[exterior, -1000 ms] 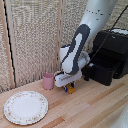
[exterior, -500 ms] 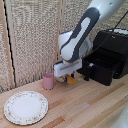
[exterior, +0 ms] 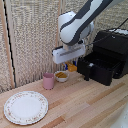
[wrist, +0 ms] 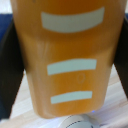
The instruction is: Extend the gripper towards the air fryer handle. Grasp the air fryer handle and pull it to open the air fryer. Release the air fryer handle and move the gripper to the bread. Grasp the bread with the gripper and move it to the air fryer basket. Release the bread inside the air fryer and retract the gripper.
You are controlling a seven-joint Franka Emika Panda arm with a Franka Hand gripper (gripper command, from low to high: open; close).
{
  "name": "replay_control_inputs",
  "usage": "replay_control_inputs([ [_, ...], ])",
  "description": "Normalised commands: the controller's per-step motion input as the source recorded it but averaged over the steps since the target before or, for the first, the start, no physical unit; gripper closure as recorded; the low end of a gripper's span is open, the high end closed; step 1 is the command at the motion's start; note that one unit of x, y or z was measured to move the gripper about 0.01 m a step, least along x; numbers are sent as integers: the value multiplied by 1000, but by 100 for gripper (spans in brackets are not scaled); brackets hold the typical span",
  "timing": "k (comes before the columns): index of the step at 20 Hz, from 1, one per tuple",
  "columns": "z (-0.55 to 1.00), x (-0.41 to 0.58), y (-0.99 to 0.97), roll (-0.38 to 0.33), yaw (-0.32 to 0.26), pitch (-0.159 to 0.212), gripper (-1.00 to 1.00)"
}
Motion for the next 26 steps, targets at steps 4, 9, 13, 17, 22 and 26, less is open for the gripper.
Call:
replay_control_inputs([
  [4, 413, 394, -69, -68, -298, 0, 100],
  [9, 362, 437, -390, -7, -230, 0, 100],
  [13, 301, 370, -523, 0, -209, 0, 100],
  [17, 237, 359, -482, 0, -226, 0, 100],
  [22, 152, 408, -565, 0, -190, -17, 100],
  [26, 49, 424, -551, 0, -198, -46, 100],
])
